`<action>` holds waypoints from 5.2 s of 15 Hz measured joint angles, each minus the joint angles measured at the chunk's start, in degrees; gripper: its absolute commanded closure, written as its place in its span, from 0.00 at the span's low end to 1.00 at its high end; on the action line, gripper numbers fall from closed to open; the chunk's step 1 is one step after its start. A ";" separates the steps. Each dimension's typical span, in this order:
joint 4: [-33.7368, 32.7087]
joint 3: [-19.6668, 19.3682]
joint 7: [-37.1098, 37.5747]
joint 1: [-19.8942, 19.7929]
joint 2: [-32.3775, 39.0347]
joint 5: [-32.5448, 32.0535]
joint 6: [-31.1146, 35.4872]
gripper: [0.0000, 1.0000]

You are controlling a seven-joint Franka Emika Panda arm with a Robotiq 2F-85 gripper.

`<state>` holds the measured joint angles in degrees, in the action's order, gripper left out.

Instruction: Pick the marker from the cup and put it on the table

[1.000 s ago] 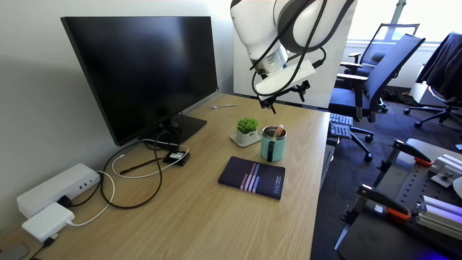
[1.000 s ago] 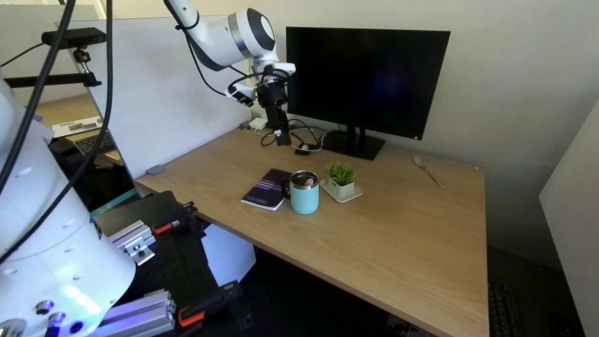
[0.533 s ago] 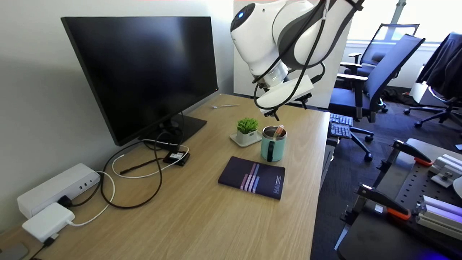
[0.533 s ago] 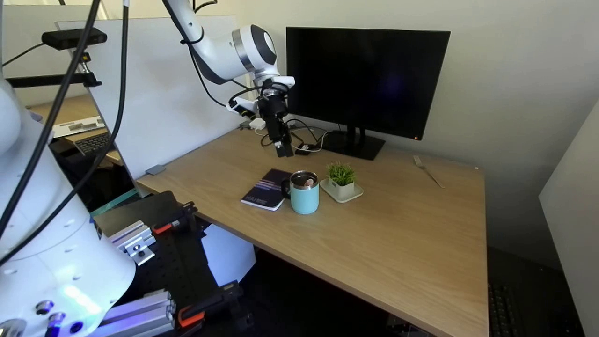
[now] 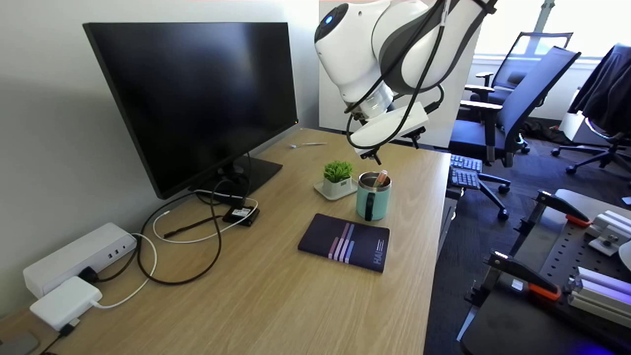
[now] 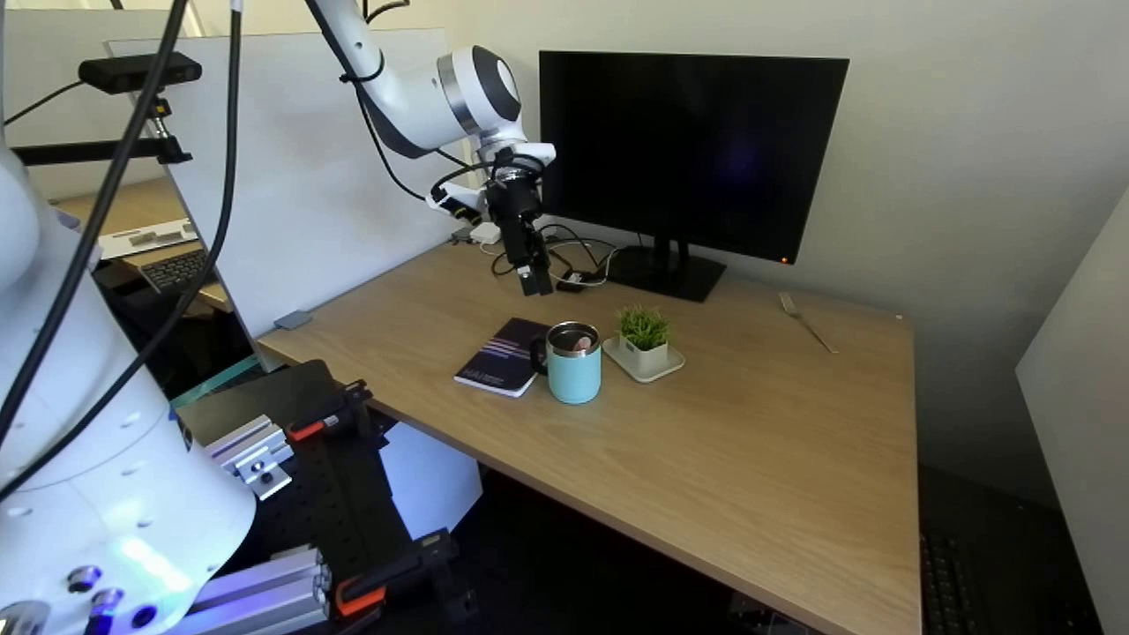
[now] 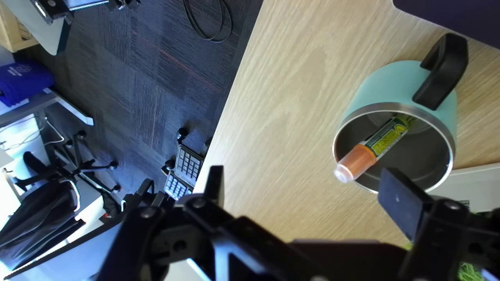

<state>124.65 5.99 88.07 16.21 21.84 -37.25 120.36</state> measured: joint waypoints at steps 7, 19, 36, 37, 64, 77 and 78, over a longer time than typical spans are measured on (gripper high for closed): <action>-0.92 -1.73 1.27 -0.08 0.05 -0.08 1.42 0.00; -14.23 -3.16 18.62 4.54 11.04 0.45 -4.01 0.00; -20.89 -3.73 29.87 7.20 18.16 2.57 -14.05 0.00; -20.89 -3.87 29.92 7.18 18.23 2.59 -14.05 0.00; -21.24 -6.26 29.95 7.32 19.73 1.50 -11.65 0.46; -21.29 -7.61 29.95 7.07 22.51 -0.60 -7.88 0.48; -21.29 -7.86 29.95 7.07 22.61 -0.98 -7.64 0.48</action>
<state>103.36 -1.86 118.03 23.27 44.44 -38.23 112.72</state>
